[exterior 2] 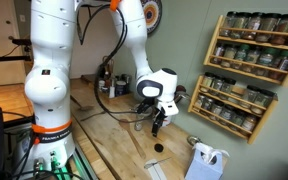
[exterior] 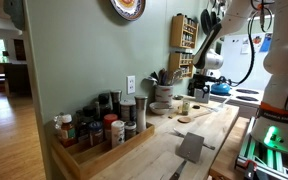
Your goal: Put the black lid on the open jar.
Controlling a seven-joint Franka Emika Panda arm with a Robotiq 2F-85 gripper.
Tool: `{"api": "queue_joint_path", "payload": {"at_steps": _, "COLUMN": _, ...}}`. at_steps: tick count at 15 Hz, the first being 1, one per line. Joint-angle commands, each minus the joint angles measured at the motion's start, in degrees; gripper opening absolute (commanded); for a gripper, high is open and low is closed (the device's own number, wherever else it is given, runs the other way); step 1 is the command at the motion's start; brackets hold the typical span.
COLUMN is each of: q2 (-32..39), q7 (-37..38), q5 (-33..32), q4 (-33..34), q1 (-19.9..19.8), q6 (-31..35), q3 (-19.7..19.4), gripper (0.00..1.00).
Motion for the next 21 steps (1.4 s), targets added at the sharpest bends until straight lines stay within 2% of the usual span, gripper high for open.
{"api": "queue_joint_path", "payload": {"at_steps": 1, "q2": 4.1, "q7": -3.81, "q5": 4.87, "q4": 0.99, "q1": 0.29, "q6": 2.43, "q3": -1.91, "gripper": 1.0}}
{"api": "queue_joint_path", "payload": {"at_steps": 3, "q2": 5.16, "q7": -4.89, "q5": 6.27, "q4": 0.69, "q1": -0.07, "q6": 2.79, "q3": -2.67, "gripper": 1.0}}
{"api": "queue_joint_path", "payload": {"at_steps": 4, "q2": 3.36, "q7": -3.05, "q5": 4.26, "q4": 0.49, "q1": 1.38, "q6": 1.28, "q3": -3.28, "gripper": 1.0}}
{"api": "queue_joint_path", "payload": {"at_steps": 5, "q2": 3.96, "q7": -3.51, "q5": 4.72, "q4": 0.49, "q1": 1.21, "q6": 1.45, "q3": -3.57, "gripper": 1.0}}
{"api": "queue_joint_path", "payload": {"at_steps": 11, "q2": 4.58, "q7": -3.69, "q5": 4.95, "q4": 0.57, "q1": 1.11, "q6": 1.86, "q3": -3.8, "gripper": 1.0}}
{"api": "queue_joint_path", "payload": {"at_steps": 21, "q2": 11.02, "q7": -4.08, "q5": 4.68, "q4": 3.44, "q1": 2.16, "q6": 4.72, "q3": -4.21, "gripper": 1.0}}
